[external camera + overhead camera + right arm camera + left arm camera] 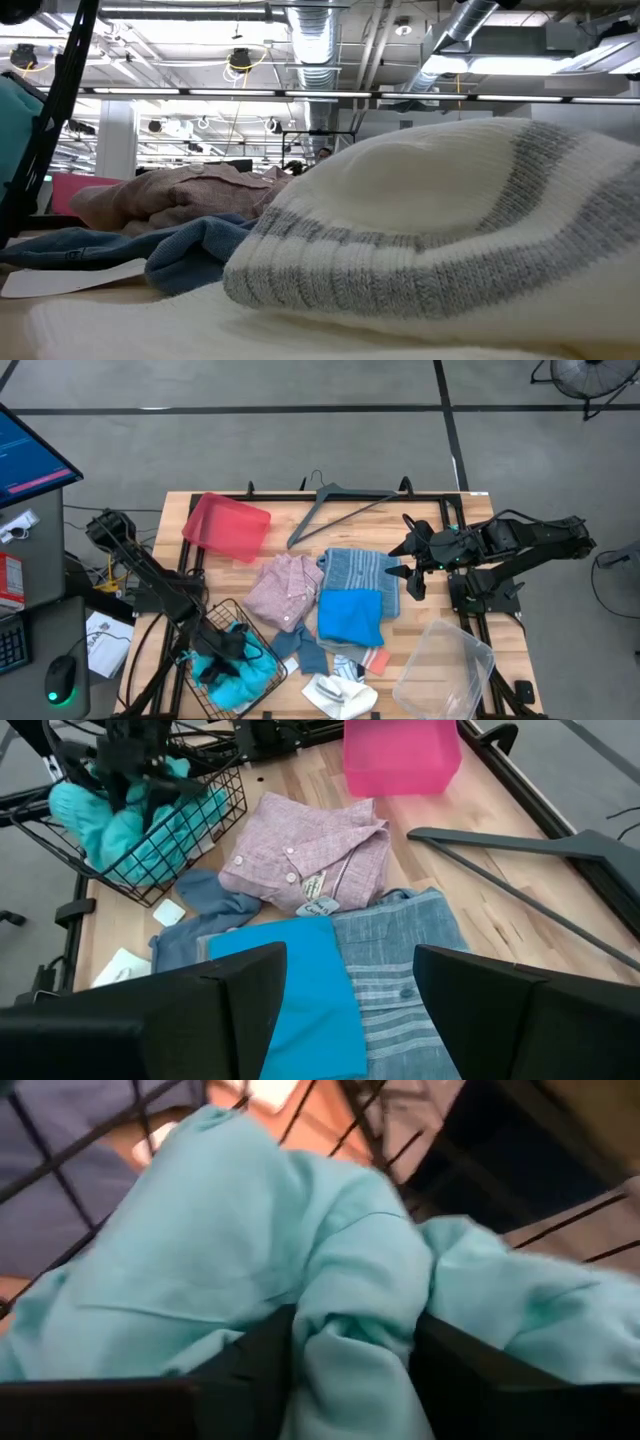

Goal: Pick & Place Cloths
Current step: Put the light blue shorts into the black wire basket, then put the blue shorts into the black wire basket

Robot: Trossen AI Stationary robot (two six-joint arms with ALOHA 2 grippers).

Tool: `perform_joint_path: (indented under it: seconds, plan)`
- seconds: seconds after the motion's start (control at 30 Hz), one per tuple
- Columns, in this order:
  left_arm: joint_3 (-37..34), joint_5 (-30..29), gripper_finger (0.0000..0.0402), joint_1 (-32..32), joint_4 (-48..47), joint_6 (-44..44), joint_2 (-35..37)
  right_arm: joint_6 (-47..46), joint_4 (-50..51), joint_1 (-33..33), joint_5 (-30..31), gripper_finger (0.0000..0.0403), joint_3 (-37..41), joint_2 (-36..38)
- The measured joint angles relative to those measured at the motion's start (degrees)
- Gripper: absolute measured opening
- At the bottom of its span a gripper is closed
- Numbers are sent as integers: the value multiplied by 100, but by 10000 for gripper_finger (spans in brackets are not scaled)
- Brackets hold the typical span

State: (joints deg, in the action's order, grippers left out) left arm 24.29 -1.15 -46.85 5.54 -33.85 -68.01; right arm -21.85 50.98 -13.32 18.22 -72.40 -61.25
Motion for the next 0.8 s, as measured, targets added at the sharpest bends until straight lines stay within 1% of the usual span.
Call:
perform_joint_path:
  seconds: [0.13,0.23,0.33,0.47,0.57,0.67,0.73,0.8]
  plan:
    - [0,162,226,0,-2,-418,430,88,-2,0,-10,217,0,0]
    - [0,164,250,0,18,-588,735,98,-2,0,-13,217,0,0]
    - [108,162,252,0,2,-735,1028,96,-3,0,-15,217,0,0]
    - [366,119,239,0,42,-852,1475,96,-40,0,-15,217,0,0]
    - [621,-213,226,65,56,-861,1777,83,-75,0,-15,217,0,0]
    - [853,-837,215,218,102,-838,2049,-70,-106,0,-14,217,80,-77]
    - [1000,-1280,210,360,104,-550,2175,-243,-82,-5,-32,217,235,-141]
    - [1139,-1696,210,542,288,141,2229,-359,-79,-7,-97,217,343,-295]
